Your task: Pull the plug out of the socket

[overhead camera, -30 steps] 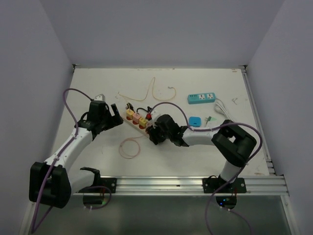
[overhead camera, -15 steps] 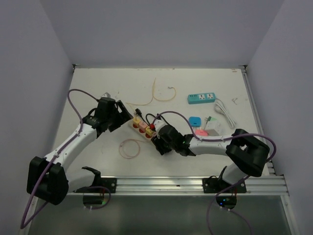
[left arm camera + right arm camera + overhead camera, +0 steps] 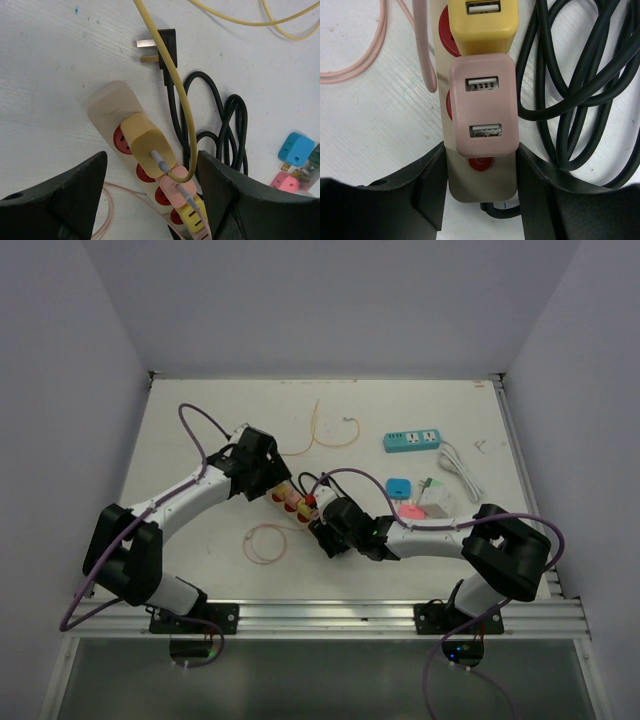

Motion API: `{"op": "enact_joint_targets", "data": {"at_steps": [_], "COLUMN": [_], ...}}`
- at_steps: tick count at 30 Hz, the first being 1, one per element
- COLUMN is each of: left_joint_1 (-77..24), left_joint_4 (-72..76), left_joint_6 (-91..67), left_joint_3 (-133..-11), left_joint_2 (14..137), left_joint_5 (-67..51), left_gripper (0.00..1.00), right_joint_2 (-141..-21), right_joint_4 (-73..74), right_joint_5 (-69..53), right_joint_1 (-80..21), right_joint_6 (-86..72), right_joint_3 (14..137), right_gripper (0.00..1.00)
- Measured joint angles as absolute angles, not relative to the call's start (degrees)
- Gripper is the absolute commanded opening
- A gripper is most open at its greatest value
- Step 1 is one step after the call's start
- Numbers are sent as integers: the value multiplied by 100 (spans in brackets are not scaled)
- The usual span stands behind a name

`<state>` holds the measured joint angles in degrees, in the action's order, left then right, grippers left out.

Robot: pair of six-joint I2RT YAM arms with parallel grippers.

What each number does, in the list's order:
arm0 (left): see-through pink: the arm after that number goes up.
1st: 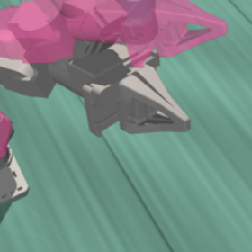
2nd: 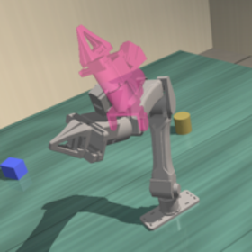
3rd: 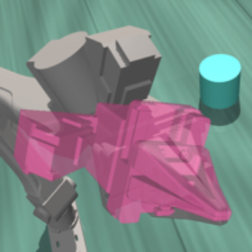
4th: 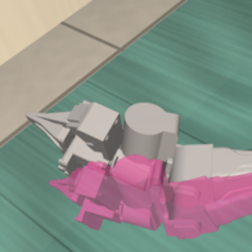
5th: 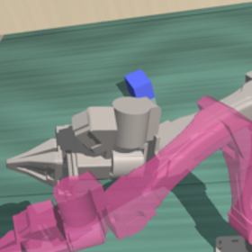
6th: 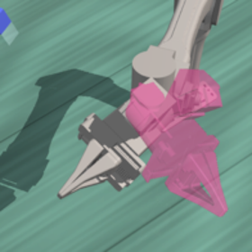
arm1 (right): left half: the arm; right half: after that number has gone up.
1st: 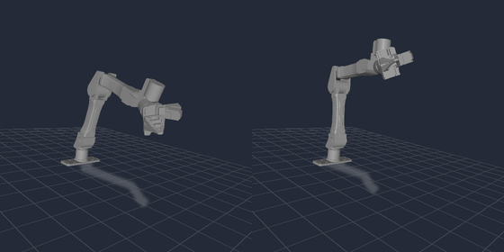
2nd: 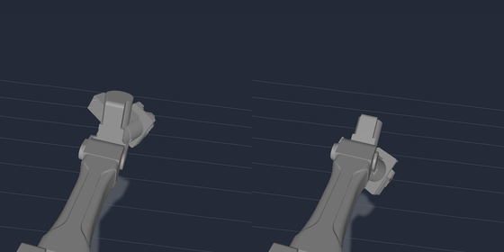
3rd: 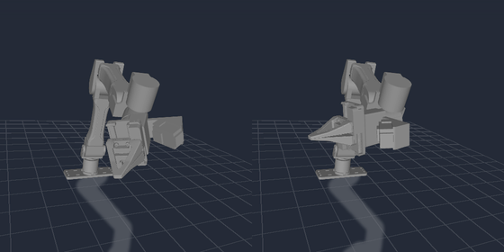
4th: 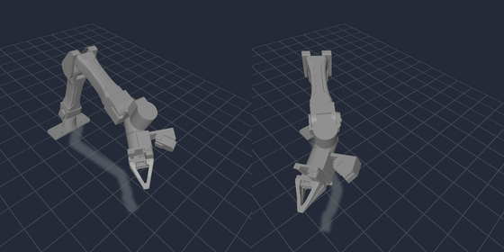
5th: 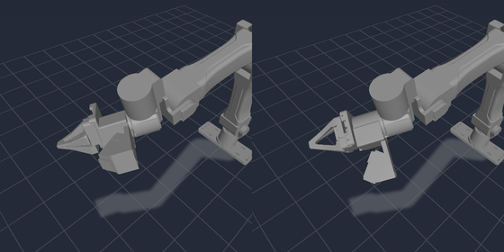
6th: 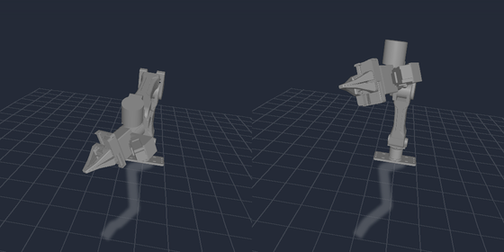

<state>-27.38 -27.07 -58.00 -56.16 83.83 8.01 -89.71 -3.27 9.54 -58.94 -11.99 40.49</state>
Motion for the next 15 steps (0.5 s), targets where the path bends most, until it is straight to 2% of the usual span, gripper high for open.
{"op": "enact_joint_targets", "data": {"at_steps": [8, 14, 15], "left_joint_1": [-2893, -2915, -2915], "left_joint_4": [-2755, -2757, -2794], "left_joint_6": [-5916, -6010, -6051], "left_joint_3": [-5638, -5776, -5798], "left_joint_2": [8772, 8923, 8930], "left_joint_5": [895, 899, 897], "left_gripper": [59, 35, 24], "right_joint_2": [-8971, -8971, -8971], "right_joint_4": [-349, -353, -353], "right_joint_5": [963, 974, 974], "right_joint_1": [-5894, -5894, -5894], "right_joint_6": [-1199, -1216, -1238], "right_joint_3": [4021, 4018, 4018], "right_gripper": [0, 0, 0]}}
